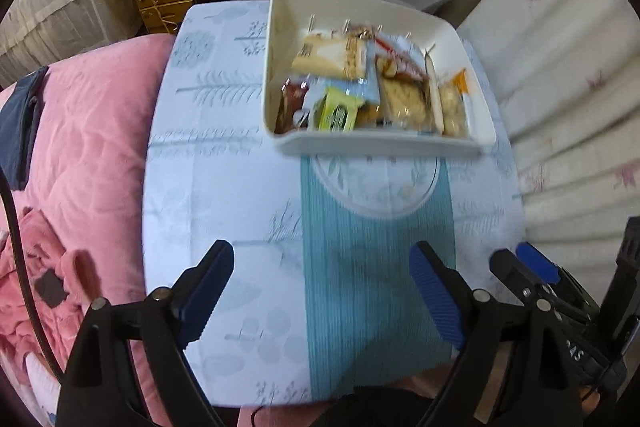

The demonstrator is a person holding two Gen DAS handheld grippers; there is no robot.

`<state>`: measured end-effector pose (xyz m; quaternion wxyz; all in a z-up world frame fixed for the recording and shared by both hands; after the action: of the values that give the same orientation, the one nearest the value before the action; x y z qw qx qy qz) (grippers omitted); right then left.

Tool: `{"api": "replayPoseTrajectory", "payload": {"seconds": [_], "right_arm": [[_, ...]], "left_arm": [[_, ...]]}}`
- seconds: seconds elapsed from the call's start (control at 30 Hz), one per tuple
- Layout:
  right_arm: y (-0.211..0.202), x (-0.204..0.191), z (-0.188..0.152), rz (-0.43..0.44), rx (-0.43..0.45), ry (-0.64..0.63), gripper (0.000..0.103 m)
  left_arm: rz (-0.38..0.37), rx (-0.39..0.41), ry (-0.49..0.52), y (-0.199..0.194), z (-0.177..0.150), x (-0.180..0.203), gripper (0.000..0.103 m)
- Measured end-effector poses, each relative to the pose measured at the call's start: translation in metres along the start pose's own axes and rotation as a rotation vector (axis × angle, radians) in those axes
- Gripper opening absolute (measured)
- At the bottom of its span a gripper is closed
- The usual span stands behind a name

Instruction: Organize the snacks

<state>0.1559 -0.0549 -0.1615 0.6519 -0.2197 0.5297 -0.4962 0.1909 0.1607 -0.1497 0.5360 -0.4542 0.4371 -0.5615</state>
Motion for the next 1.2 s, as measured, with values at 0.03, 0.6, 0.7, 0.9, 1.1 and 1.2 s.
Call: {"api": "replayPoseTrajectory", "payload": {"seconds": [0.03,0.6,0.7,0.9,1.1,1.2], "right_arm": [[-0.006,-0.002,-0.011,-0.008,-0.003,0.006,0.086],[-0.115,-0.032,-0.029,-0.071,-0.017,-0.088,0.099],[-0.129,-0.034,-0.028,-0.072,0.023,-0.118,0.103],[-0.146,-0.031,-0.035,-0.06,0.065,-0.16,0.103],[-0.156,-0.025,-0.036,-0.037,0.112,-0.165,0.103],[-0.153,-0.02,-0.038,-0.027,0.104,-0.161,0.103]], "left_arm": [[0.001,0.001,0.001,-0.004,-0.007,-0.001,0.089],[0.037,0.195,-0.003,-0.096,-0.043,0.042,0.102],[0.059,0.217,-0.037,-0.104,-0.046,0.048,0.102],[0.101,0.267,-0.059,-0.117,-0.06,0.062,0.102],[0.147,0.305,-0.079,-0.122,-0.071,0.071,0.102],[0.182,0.327,-0.095,-0.125,-0.074,0.072,0.102]]}}
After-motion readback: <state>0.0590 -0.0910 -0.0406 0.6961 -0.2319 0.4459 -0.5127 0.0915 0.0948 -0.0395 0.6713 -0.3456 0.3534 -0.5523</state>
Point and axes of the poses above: each gripper's, at about its wrist camera, not at the fingertips, and y roughly the way its jaws point, x to its right, z to its top, the point moved 4 cm from there along y, roughly the way its jaws point, and after that the axes turned 5 degrees about z, right-handed, at the moved point
